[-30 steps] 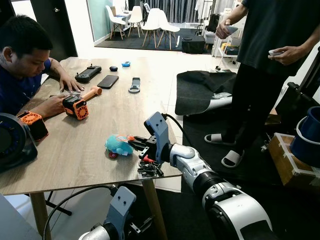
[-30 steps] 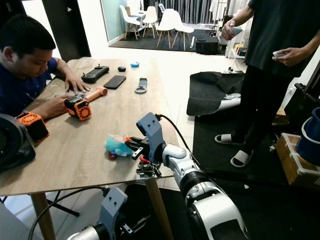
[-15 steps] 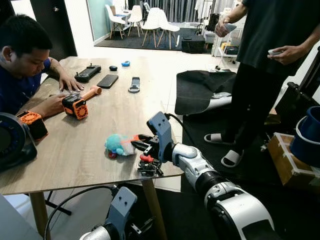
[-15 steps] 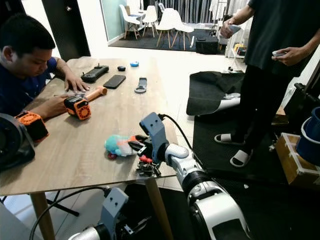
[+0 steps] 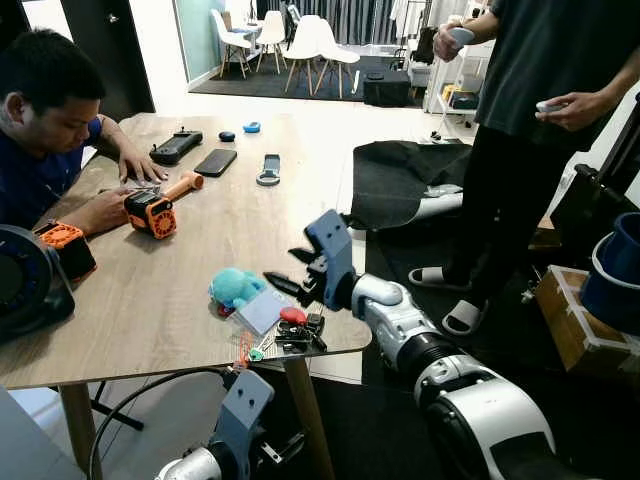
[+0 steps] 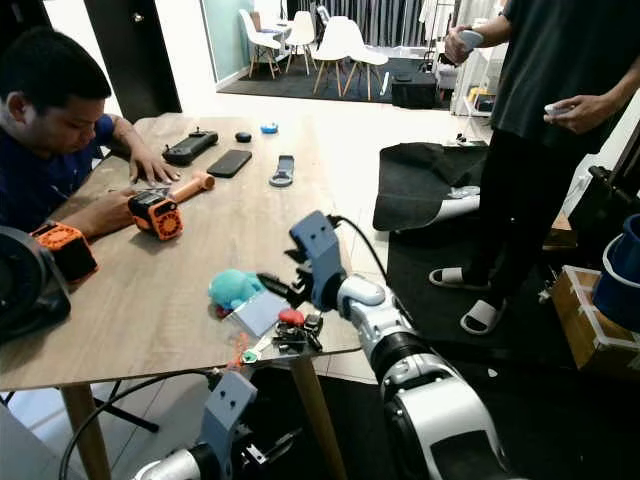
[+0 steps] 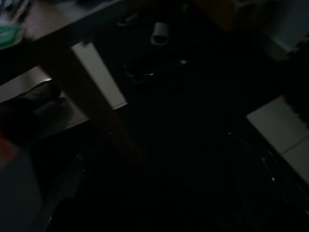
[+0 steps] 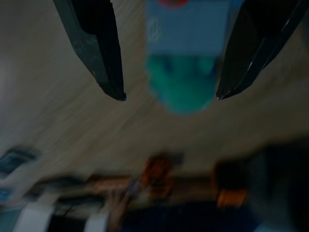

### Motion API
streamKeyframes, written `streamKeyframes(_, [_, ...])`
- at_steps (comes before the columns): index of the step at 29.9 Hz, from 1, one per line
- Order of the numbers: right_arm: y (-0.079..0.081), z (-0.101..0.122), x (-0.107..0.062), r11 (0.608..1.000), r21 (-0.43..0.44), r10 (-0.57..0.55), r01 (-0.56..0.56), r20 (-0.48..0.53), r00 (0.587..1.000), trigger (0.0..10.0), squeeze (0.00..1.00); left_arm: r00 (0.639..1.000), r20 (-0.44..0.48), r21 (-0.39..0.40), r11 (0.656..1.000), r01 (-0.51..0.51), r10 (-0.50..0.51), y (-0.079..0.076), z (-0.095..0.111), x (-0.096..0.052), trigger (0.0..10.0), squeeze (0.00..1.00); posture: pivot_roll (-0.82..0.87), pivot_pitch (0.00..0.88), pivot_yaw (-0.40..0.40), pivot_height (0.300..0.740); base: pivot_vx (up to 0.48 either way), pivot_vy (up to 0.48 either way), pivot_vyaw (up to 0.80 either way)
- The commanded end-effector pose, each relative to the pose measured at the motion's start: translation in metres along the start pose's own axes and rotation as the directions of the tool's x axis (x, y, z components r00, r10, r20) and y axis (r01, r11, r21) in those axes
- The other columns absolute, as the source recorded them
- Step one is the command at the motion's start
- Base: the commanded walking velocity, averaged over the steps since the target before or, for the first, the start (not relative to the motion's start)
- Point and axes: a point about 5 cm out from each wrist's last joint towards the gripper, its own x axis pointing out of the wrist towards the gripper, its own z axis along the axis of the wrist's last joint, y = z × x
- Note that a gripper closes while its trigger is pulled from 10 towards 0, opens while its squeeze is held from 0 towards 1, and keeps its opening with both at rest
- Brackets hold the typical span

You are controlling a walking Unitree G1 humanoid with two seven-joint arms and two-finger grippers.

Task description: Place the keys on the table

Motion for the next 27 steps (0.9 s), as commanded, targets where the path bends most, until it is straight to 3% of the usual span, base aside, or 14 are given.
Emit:
streamKeyframes(1, [-0.008,-0.006,-0.010,0.998,0.027,-0.064,0.063,0.031,0.997,10.0,0.00,0.997,-0.053,0.023,0.998,-0.055,0.057,0.009,-0.012,-0.006,10.0,0.00,0.07,0.105,-0.004,0.740,0.000,0.000,0.00])
streamKeyframes(5, [-0.039,-0.020,-0.046,0.950,0.072,-0.309,0.305,0.071,0.948,10.0,0.00,0.971,-0.136,0.038,0.981,-0.191,0.194,0.024,-0.032,-0.013,10.0,0.00,0.07,0.094,0.003,0.740,0.000,0.000,0.00])
streamKeyframes(7, [-0.066,-0.043,-0.097,0.831,0.124,-0.552,0.542,0.068,0.831,10.0,0.00,0.955,-0.197,0.051,0.975,-0.218,0.223,0.027,-0.049,-0.023,10.0,0.00,0.06,0.081,0.017,0.740,0.000,0.000,0.00])
streamKeyframes(8, [-0.066,-0.043,-0.097,0.831,0.124,-0.552,0.542,0.068,0.831,10.0,0.00,0.955,-0.197,0.051,0.975,-0.218,0.223,0.027,-0.049,-0.023,10.0,0.00,0.06,0.081,0.017,0.740,0.000,0.000,0.00])
streamKeyframes(10, [-0.081,-0.064,-0.146,0.693,0.154,-0.717,0.705,0.039,0.696,10.0,0.00,0.948,-0.236,0.047,0.976,-0.211,0.216,0.024,-0.060,-0.028,10.0,0.00,0.05,0.074,0.024,0.740,0.000,0.000,0.00])
streamKeyframes(11, [-0.081,-0.064,-0.146,0.693,0.154,-0.717,0.705,0.039,0.696,10.0,0.00,0.948,-0.236,0.047,0.976,-0.211,0.216,0.024,-0.060,-0.028,10.0,0.00,0.05,0.074,0.024,0.740,0.000,0.000,0.00])
streamKeyframes(12, [-0.084,-0.075,-0.168,0.626,0.165,-0.775,0.762,0.018,0.632,10.0,0.00,0.945,-0.250,0.040,0.977,-0.210,0.213,0.022,-0.065,-0.030,10.0,0.00,0.05,0.066,0.026,0.740,0.000,0.000,0.00])
streamKeyframes(13, [-0.084,-0.075,-0.168,0.626,0.165,-0.775,0.762,0.018,0.632,10.0,0.00,0.945,-0.250,0.040,0.977,-0.210,0.213,0.022,-0.065,-0.030,10.0,0.00,0.05,0.066,0.026,0.740,0.000,0.000,0.00])
streamKeyframes(16, [-0.068,-0.130,-0.258,0.335,0.165,-0.918,0.927,-0.162,0.361,10.0,0.00,0.930,-0.292,0.008,0.973,-0.230,0.222,0.015,-0.081,-0.033,10.0,0.00,0.03,0.054,0.035,0.740,0.000,0.000,0.00])
streamKeyframes(17, [-0.068,-0.130,-0.258,0.335,0.165,-0.918,0.927,-0.162,0.361,10.0,0.00,0.930,-0.292,0.008,0.973,-0.230,0.222,0.015,-0.081,-0.033,10.0,0.00,0.03,0.054,0.035,0.740,0.000,0.000,0.00])
streamKeyframes(18, [-0.054,-0.149,-0.282,0.279,0.126,-0.922,0.952,-0.243,0.303,10.0,0.00,0.928,-0.300,-0.003,0.973,-0.232,0.220,0.011,-0.085,-0.033,10.0,0.00,0.03,0.054,0.035,0.740,0.000,0.000,0.00])
streamKeyframes(20, [-0.024,-0.179,-0.308,0.249,0.075,-0.887,0.966,-0.384,0.258,10.0,0.00,0.922,-0.321,-0.015,0.972,-0.235,0.218,0.006,-0.093,-0.033,10.0,0.00,0.02,0.039,0.041,0.740,0.000,0.000,0.00])
streamKeyframes(24, [0.028,-0.218,-0.320,0.320,0.044,-0.749,0.946,-0.599,0.281,10.0,0.00,0.882,-0.398,-0.002,0.961,-0.275,0.251,0.003,-0.105,-0.033,10.0,0.00,0.03,0.027,0.041,0.740,0.000,0.000,0.00])
streamKeyframes(27, [0.045,-0.229,-0.322,0.343,0.041,-0.687,0.939,-0.670,0.280,10.0,0.00,0.860,-0.429,-0.005,0.951,-0.309,0.277,0.004,-0.109,-0.035,10.0,0.00,0.03,0.022,0.040,0.740,0.000,0.000,0.00])
